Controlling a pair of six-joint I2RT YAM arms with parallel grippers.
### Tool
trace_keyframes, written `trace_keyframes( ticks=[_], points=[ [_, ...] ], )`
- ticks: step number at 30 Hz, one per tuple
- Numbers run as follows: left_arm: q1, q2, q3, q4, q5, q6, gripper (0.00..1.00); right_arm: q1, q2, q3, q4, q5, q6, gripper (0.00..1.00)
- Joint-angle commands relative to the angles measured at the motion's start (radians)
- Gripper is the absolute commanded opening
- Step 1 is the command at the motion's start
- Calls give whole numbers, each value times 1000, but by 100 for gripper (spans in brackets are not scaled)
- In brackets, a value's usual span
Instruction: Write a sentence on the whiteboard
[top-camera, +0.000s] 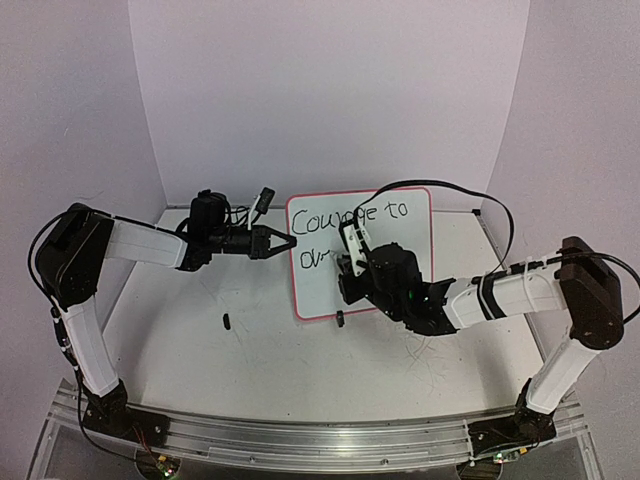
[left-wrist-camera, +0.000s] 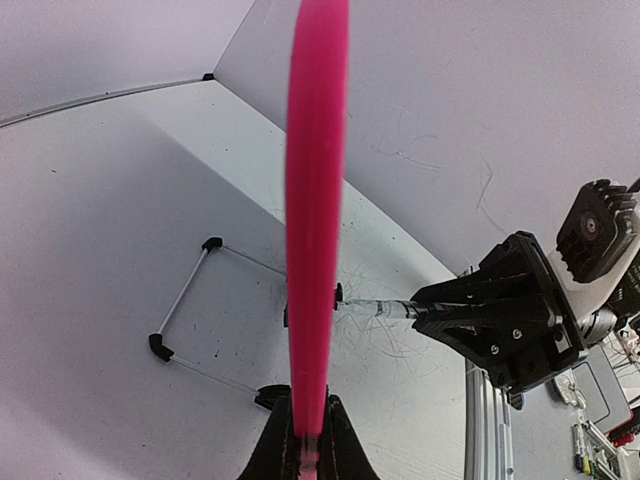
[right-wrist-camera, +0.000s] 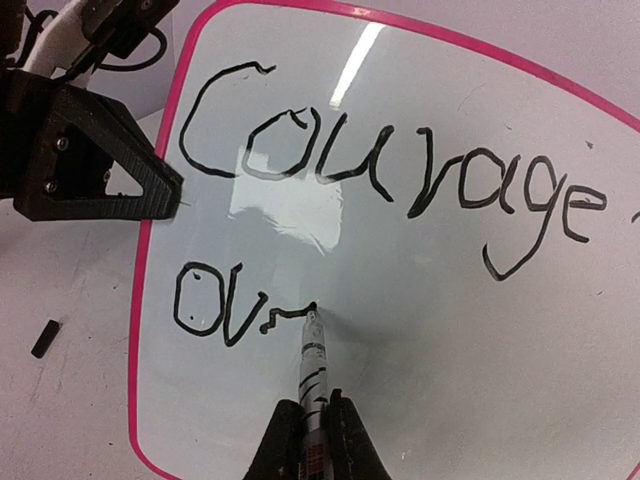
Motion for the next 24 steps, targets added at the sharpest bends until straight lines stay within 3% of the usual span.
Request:
trace_keyframes(
  ticks=[1,24],
  points=[
    [-13,-40,16,24,40,32,0,-10,15,36,45,8,-45,0],
    [-12,-33,20,23,42,31,0,-5,19,-2,2,-86,-20,0]
  ],
)
